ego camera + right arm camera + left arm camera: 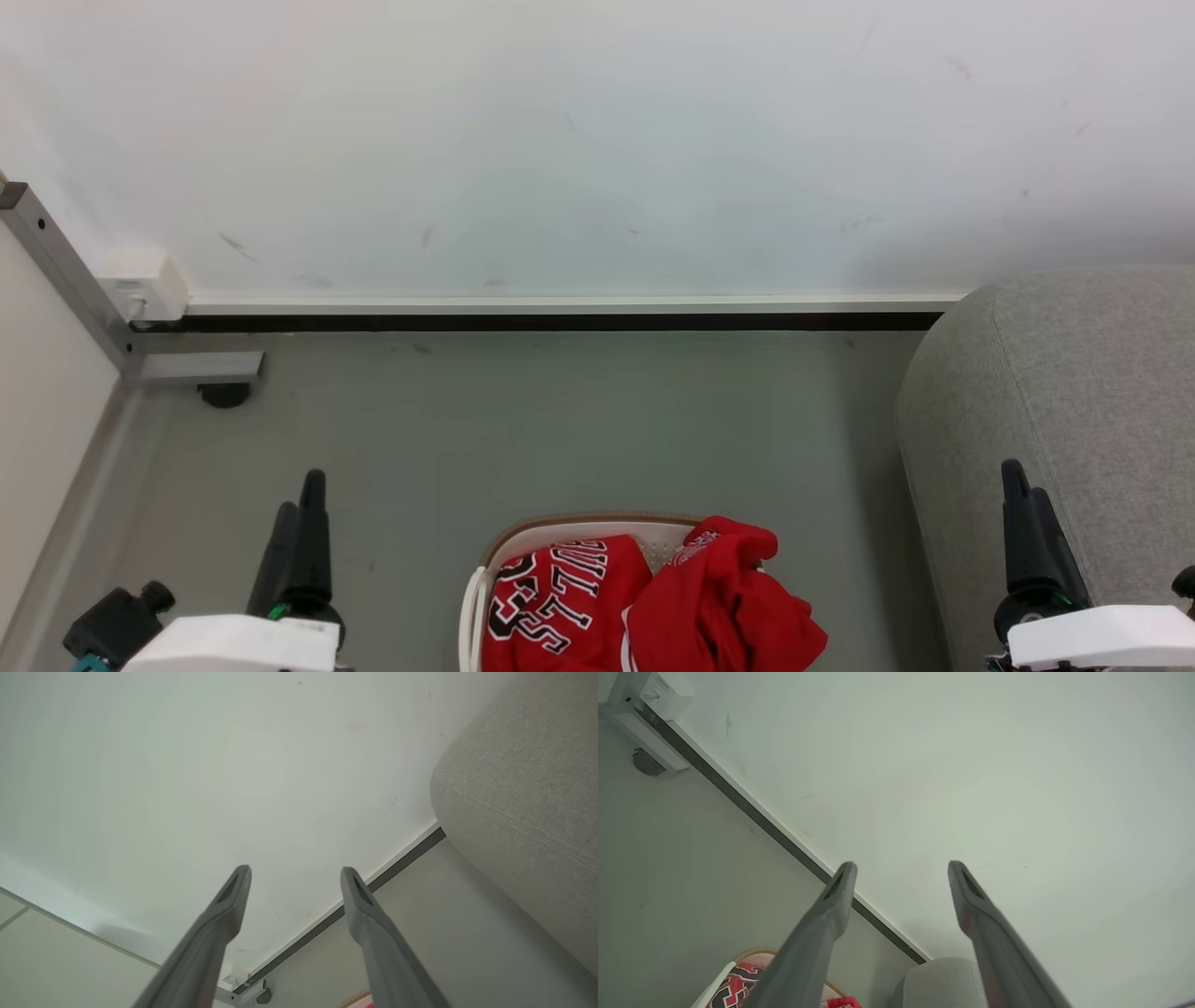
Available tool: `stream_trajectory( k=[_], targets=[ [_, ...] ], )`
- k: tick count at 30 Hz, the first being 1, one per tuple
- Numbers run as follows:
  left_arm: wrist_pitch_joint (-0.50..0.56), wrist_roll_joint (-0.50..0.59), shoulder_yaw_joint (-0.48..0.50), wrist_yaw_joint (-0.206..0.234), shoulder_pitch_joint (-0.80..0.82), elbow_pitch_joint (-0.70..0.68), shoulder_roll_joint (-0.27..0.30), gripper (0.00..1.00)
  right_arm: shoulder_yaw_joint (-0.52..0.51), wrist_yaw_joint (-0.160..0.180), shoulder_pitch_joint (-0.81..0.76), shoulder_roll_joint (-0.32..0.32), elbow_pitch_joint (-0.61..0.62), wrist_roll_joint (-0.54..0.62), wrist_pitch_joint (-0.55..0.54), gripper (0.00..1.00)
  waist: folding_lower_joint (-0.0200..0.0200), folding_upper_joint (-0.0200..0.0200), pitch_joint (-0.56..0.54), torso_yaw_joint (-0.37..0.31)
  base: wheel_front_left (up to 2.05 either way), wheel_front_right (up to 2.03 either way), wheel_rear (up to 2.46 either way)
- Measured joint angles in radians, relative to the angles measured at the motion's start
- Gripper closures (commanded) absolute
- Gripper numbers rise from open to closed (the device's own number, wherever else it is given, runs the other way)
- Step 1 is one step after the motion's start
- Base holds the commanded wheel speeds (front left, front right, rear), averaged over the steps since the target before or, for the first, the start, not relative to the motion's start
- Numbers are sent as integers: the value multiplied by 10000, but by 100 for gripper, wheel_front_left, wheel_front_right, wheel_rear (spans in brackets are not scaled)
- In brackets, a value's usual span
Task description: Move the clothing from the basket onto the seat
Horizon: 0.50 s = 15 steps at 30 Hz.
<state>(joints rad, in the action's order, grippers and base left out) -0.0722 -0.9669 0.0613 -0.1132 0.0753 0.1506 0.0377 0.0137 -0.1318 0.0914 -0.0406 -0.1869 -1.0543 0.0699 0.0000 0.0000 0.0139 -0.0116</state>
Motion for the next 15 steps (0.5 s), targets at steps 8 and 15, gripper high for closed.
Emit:
stream_trajectory(
  k=[8,15],
  targets=[
    [-199,1941,-328,355,-3,-96,13,0,278,0,56,0,17,1651,251,0,0,0,27,-48,0,0,0],
    [-399,3501,-688,629,-7,-82,33,0,506,0,86,-6,-198,3275,458,0,0,0,13,-73,0,0,0]
  ],
)
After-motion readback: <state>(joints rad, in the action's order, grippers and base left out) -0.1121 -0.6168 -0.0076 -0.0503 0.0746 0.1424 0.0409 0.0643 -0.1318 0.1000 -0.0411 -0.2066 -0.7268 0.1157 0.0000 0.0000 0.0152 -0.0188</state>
